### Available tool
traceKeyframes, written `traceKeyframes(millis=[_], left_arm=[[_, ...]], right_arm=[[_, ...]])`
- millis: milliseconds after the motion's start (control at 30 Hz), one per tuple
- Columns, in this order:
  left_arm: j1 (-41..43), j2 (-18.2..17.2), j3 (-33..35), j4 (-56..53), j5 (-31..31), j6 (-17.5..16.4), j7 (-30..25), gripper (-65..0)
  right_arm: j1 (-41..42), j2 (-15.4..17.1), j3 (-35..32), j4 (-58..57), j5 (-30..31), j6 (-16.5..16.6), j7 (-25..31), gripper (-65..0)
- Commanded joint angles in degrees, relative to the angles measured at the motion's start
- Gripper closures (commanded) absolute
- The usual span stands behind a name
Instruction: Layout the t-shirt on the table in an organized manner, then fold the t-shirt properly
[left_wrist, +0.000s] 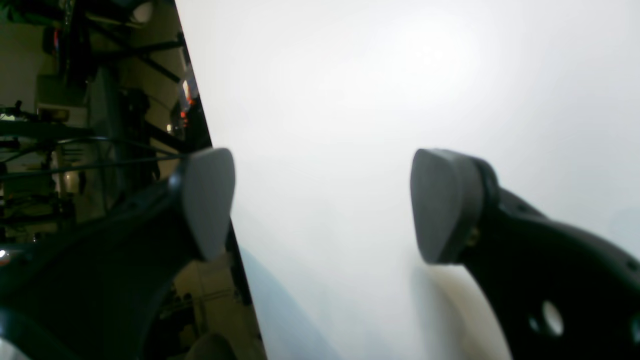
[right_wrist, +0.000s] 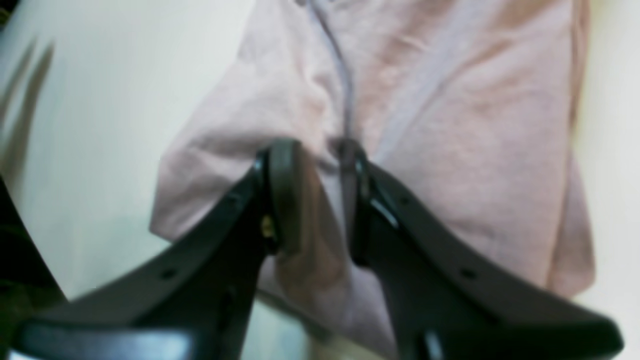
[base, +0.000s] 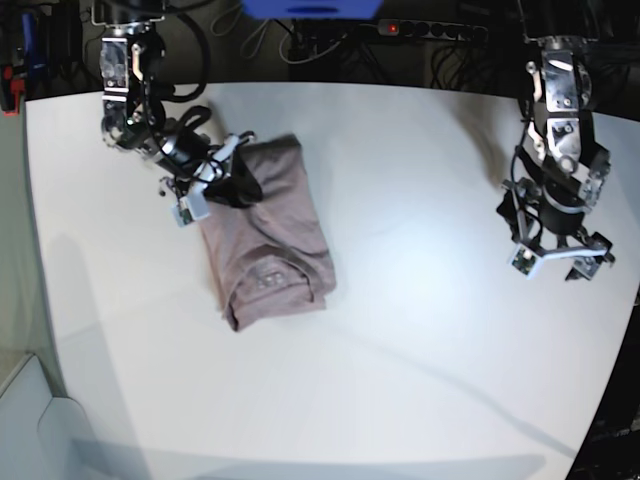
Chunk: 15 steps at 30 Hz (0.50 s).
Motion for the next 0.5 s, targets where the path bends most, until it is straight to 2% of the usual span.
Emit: traceKeyframes(millis=[0, 100, 267, 367, 467], left_arm=[[-0.59, -0.63, -0.29, 0.99, 0.21, 0.59, -0.6, -53.2], [0.2, -0.54, -1.52, 0.99, 0.21, 0.5, -0.6, -53.2], [0.55, -0.19, -2.67, 2.14, -0.49, 0.41, -0.51, -53.1], [2.31, -0.54, -2.75, 3.28, -4.8, 0.41, -0.51, -53.1], [4.59, -0.36, -4.86, 4.77, -8.76, 0.41, -0.42, -53.1]], right_arm=[[-0.01, 0.04, 0.05, -0.29, -2.33, -0.27, -2.86, -12.5], [-0.54, 0.04, 0.4, 3.93, -2.33, -0.27, -3.56, -12.4], [-6.25, -0.13, 3.13, 21.51, -2.33, -0.27, -4.18, -12.4], [-7.49, -0.13, 5.15, 29.42, -2.33, -0.27, -8.49, -12.4], [-7.13, -0.13, 9.72, 29.68, -2.42, -0.27, -9.63, -12.4]])
